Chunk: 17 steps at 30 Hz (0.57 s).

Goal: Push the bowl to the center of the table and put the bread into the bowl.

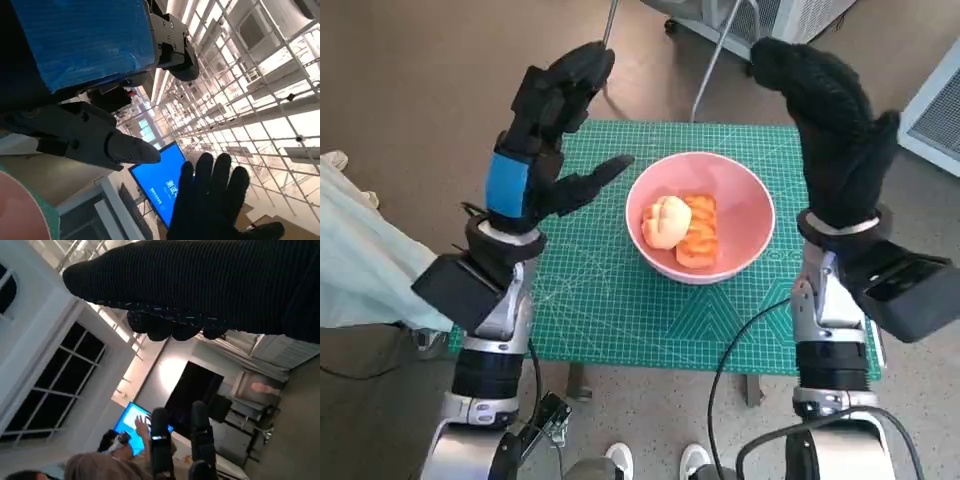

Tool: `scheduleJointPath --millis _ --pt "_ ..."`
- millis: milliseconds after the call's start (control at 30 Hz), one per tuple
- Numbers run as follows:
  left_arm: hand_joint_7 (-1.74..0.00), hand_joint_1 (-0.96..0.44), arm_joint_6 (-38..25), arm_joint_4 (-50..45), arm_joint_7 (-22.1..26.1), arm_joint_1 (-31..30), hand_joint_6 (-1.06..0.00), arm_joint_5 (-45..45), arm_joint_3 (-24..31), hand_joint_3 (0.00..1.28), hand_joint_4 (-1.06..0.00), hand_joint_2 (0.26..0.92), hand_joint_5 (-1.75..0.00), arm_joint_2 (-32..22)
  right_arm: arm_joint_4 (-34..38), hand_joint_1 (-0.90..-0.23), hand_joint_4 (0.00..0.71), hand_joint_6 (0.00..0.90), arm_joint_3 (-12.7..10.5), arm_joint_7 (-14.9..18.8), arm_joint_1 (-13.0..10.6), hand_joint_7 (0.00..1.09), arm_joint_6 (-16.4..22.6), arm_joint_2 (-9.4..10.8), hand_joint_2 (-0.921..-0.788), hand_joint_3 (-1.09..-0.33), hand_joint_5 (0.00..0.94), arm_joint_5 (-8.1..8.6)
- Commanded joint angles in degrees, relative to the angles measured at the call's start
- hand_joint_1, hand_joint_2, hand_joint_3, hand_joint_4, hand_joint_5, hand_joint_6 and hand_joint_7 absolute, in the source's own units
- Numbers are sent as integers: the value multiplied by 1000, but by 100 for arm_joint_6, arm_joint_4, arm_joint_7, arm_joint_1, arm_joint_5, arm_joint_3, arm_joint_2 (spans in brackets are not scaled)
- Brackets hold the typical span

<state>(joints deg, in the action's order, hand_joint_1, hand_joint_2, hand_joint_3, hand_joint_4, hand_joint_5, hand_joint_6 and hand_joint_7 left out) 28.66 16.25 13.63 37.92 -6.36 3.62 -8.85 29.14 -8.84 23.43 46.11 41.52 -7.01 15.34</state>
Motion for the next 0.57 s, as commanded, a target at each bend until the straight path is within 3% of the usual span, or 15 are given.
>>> scheduleJointPath --millis 33,567 --pt "-648 -283 -79 -165 -11 30 -139 -13 37 152 -371 921 -2 -47 -2 -635 269 12 17 -25 -21 829 -39 -89 -921 -749 2 -91" --pt "-634 -288 -82 -264 -16 19 -144 -97 31 169 -385 921 -8 49 -2 -635 265 7 88 7 4 815 -131 -175 -921 -751 0 -68"
